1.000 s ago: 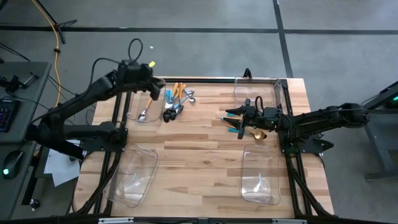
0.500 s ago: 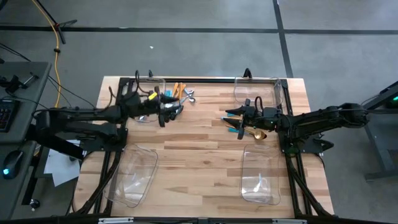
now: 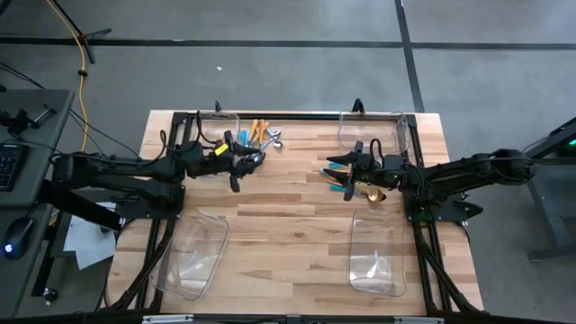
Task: Sort silverware by color (type)
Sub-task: Put the yellow spoon into the top left transparent bin
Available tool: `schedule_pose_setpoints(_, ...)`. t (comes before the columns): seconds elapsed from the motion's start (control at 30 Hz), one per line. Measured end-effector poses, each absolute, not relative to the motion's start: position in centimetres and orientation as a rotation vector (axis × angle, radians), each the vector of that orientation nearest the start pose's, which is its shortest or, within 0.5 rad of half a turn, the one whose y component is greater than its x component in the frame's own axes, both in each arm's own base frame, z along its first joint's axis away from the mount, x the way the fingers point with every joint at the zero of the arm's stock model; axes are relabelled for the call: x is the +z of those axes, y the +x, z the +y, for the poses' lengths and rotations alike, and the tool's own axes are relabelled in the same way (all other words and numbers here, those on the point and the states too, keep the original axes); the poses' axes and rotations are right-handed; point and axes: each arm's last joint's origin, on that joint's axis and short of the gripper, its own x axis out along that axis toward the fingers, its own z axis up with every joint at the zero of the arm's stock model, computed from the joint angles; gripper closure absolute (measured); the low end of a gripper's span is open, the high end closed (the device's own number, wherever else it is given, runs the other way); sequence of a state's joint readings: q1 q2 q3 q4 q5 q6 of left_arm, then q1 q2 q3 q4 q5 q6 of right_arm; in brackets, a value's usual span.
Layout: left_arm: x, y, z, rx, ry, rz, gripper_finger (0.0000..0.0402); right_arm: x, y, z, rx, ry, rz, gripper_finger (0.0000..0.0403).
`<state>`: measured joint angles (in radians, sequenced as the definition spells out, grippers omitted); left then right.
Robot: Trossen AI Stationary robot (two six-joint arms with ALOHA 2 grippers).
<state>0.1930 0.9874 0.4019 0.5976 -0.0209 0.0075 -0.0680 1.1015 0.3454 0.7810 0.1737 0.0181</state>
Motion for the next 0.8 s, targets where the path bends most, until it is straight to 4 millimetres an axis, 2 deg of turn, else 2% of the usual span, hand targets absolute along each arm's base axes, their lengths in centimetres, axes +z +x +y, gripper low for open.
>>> schedule_pose_setpoints(0.3,24.0,20.4,4.2,0.246,0.014,-0.016,0.0229,21.7,21.5,-2.0,-0.242,0.019,-0.027,0.0235)
schedule_pose_setpoints(0.47,25.7,21.3,4.6,0.327,0.009,-0.021,0.0229,21.7,21.5,-2.1,-0.298,0.020,-0.030,0.0235)
schedule_pose_setpoints(0.6,27.9,23.4,5.5,0.396,0.010,0.124,0.0229,21.7,21.5,-2.2,-0.333,0.021,-0.031,0.0235)
schedule_pose_setpoints(0.8,29.3,26.7,8.9,0.732,-0.027,0.418,0.0229,21.7,21.5,-2.2,-0.334,0.026,-0.032,0.0235)
